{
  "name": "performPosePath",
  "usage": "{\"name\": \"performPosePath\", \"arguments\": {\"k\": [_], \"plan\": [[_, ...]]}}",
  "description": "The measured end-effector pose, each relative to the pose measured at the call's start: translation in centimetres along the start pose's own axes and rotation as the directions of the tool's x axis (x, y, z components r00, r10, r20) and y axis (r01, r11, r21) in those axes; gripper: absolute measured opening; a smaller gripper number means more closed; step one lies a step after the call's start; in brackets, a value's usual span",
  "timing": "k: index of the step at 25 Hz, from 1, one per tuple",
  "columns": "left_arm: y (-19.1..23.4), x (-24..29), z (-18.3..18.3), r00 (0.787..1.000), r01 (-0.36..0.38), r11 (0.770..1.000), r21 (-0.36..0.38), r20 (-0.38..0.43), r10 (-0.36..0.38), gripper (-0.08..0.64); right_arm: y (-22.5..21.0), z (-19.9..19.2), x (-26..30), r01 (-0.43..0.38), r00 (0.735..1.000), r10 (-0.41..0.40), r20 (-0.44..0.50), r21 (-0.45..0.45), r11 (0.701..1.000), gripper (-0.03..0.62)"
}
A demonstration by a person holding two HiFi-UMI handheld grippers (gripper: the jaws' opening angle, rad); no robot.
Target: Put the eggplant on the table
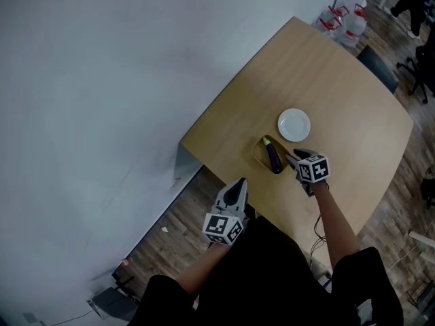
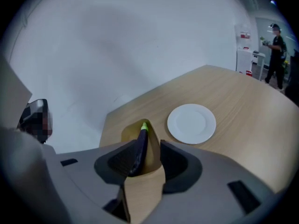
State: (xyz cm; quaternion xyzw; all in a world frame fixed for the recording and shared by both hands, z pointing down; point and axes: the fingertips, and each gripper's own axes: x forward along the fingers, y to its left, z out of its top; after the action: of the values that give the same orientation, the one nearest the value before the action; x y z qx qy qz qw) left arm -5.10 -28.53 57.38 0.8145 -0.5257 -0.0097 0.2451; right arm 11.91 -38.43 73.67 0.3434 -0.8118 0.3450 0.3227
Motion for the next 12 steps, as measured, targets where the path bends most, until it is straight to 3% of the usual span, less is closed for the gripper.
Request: {"name": "performPosePath", "arguments": {"k": [5,10,12], "plan": [[-1.4,-2.6,2.2,0.998,-0.001,0.999,0.04,0.065,-0.002,0.014,5.6,1.8,-6.7,-0.01,0.971,0.018,0.238,-0.035,0.999,0.178],[-3.6,-5.2,2.9,0.996,0.002,0.999,0.054,0.089,-0.007,0.015,12.0,2.9,-13.1,-0.062,0.88,0.086,0.467,-0.067,0.996,0.072],[-4.1,-6.3,2.8,0.996,-0.008,0.998,0.055,0.088,0.003,0.015,14.0,2.7,-14.6,-0.073,0.85,0.087,0.519,-0.046,0.996,0.066]]}}
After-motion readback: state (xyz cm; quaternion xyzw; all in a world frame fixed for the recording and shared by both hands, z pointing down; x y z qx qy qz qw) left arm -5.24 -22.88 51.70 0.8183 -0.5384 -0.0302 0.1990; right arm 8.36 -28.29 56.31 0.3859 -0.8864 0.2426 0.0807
